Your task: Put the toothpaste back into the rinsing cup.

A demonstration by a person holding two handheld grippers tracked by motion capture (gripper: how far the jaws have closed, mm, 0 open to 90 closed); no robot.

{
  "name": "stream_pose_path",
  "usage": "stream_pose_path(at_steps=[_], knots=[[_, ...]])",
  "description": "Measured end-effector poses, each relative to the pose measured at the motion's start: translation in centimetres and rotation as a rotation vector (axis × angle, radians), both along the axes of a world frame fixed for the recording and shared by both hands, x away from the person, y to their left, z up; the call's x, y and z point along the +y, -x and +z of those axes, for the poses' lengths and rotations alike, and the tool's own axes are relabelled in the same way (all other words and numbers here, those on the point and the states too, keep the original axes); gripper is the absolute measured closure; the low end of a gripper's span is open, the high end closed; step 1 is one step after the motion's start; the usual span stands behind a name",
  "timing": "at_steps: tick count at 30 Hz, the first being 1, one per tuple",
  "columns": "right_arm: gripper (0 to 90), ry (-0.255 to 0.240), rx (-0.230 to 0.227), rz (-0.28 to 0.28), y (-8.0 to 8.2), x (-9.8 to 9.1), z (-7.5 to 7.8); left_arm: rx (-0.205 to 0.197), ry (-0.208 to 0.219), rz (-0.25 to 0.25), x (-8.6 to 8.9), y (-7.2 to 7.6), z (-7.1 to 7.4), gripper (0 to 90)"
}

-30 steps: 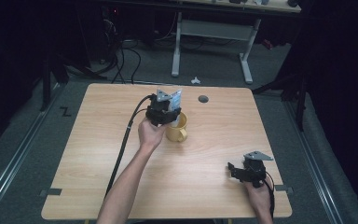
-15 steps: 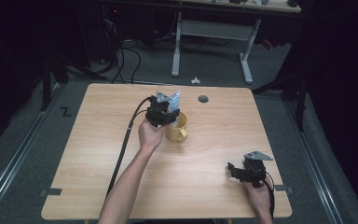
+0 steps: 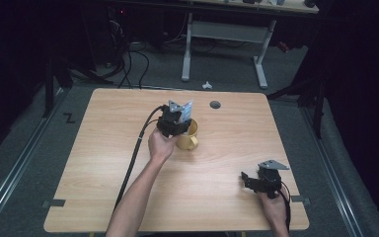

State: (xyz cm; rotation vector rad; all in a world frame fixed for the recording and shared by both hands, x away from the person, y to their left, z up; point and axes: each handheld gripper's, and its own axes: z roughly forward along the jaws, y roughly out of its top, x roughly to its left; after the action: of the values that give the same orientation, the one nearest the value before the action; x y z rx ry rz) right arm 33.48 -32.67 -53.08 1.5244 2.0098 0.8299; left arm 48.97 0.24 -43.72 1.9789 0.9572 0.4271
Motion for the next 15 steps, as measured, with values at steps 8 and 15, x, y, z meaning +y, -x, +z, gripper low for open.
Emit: stream_pose_path(at_steps=[8, 15], knots=[[21.4, 0.0, 0.0, 0.0, 0.0, 0.0, 0.0, 0.015, -0.011, 0.007, -0.2, 0.0, -0.9, 62.5], [21.4, 0.0, 0.0, 0.001, 0.0, 0.0, 0.0, 0.019, -0.02, 0.011, -0.2, 0.0, -1.3, 62.4]])
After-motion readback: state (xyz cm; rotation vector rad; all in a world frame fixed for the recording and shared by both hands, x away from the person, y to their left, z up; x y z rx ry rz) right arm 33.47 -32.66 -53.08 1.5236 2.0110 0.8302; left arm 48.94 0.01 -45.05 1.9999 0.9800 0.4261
